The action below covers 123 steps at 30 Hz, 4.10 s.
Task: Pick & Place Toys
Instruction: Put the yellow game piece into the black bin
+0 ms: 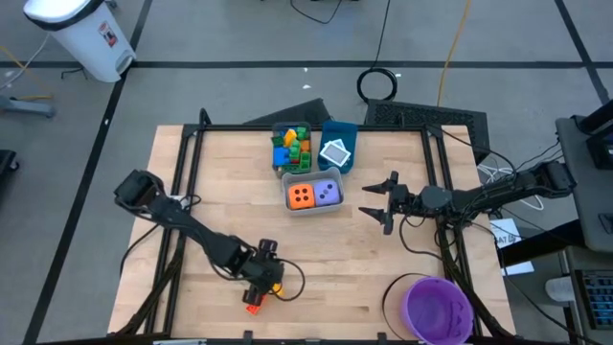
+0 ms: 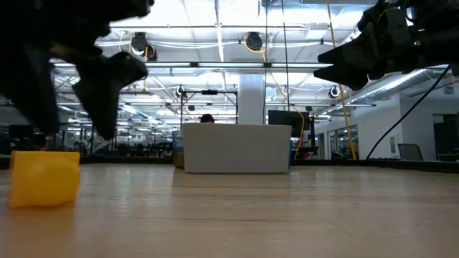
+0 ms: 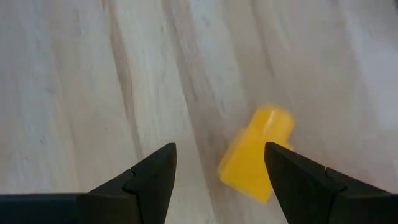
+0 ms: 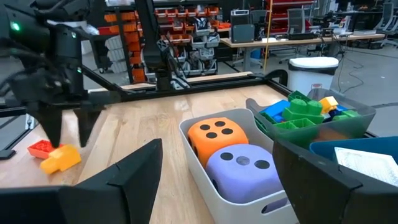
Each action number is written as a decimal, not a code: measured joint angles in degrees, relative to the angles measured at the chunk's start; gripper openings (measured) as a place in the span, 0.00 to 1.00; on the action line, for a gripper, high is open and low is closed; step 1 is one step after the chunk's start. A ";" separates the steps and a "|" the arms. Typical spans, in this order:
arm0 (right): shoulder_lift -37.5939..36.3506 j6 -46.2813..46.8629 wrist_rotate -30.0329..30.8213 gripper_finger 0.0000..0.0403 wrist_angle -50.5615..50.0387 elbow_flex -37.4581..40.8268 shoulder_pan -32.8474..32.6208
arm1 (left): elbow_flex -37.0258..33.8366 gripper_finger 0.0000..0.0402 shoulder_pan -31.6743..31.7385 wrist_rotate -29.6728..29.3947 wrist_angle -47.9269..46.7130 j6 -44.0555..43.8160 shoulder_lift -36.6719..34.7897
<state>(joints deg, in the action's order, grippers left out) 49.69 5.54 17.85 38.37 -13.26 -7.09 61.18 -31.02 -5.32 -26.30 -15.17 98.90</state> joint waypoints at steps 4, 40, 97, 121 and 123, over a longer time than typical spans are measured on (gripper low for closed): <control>0.00 0.00 0.00 0.69 -0.02 0.00 -0.02 | 0.12 0.62 -0.94 -0.25 0.89 2.31 -0.17; -0.02 -0.22 0.04 0.69 -0.45 0.00 0.00 | 0.76 0.57 2.15 1.26 6.64 3.23 3.33; -0.02 -0.46 0.04 0.69 -0.87 0.02 0.00 | 1.28 0.59 -0.51 0.76 6.90 1.31 3.20; 0.00 1.25 8.07 0.69 3.83 7.10 5.59 | -23.40 0.59 3.32 -5.07 49.81 1.83 2.86; 0.00 2.08 7.64 0.69 5.60 7.90 6.69 | -24.35 0.59 4.13 -4.93 50.35 -1.08 2.88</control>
<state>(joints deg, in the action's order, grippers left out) 49.69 7.62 25.48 43.97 -5.35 -0.40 36.83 -26.89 -10.25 24.05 -16.26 101.78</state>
